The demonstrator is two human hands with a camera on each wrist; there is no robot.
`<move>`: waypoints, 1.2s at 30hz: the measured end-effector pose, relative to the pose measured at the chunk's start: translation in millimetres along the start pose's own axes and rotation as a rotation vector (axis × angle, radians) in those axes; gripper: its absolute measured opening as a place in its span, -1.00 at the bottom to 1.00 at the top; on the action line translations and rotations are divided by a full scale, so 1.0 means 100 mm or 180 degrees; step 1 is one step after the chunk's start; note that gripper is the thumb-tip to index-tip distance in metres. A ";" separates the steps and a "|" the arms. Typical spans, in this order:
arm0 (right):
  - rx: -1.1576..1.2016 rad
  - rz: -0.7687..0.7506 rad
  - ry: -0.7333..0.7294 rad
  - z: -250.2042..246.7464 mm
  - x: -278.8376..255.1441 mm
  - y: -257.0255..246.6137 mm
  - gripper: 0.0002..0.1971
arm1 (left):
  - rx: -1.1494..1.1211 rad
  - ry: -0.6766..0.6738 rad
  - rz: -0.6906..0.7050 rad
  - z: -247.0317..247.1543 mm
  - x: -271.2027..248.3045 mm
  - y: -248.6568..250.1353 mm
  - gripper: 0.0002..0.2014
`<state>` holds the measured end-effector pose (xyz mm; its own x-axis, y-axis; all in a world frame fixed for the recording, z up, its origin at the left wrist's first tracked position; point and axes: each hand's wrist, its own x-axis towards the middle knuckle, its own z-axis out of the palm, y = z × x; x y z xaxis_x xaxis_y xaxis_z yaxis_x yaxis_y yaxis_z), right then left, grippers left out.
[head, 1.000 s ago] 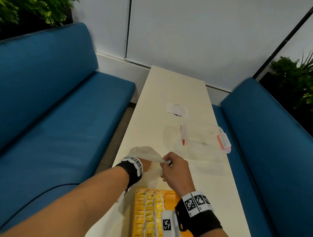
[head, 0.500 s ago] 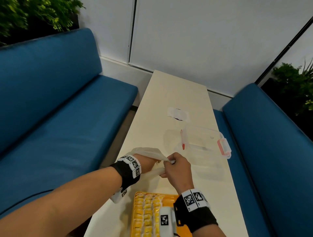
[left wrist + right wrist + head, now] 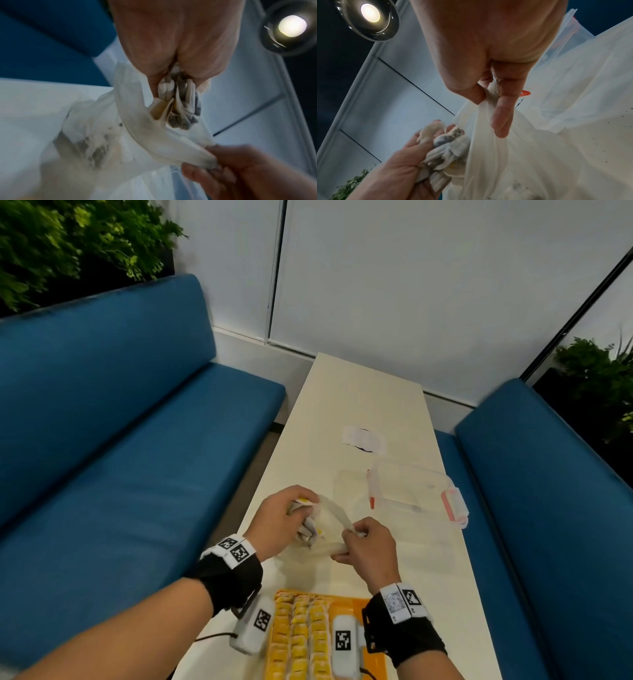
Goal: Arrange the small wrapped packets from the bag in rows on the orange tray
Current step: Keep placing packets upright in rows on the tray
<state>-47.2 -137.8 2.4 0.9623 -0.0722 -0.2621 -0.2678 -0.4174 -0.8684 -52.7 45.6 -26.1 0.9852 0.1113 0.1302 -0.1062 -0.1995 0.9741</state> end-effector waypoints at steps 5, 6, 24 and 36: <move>0.0017 -0.0009 -0.0075 0.01 -0.04 0.07 -0.91 | -0.0675 0.0554 -0.0501 0.00 -0.11 -0.11 -0.78; 0.0020 -0.0019 -0.0093 0.01 -0.06 0.08 -0.89 | -0.0815 0.0621 -0.0573 0.00 -0.13 -0.12 -0.79; -0.1091 -0.1868 -0.0973 0.14 -0.69 0.14 -0.13 | -0.3613 0.0999 -0.1866 -0.13 -0.61 0.01 -0.84; -0.1012 -0.2060 -0.0737 0.42 -0.76 0.32 -0.56 | -0.3308 0.0788 -0.2056 -0.13 -0.95 -0.07 -0.70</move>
<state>-130.9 -107.7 -23.7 0.8791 0.4535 0.1465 0.4074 -0.5555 -0.7249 -147.3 49.2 -43.2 0.8569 0.1049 -0.5047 0.2205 0.8103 0.5429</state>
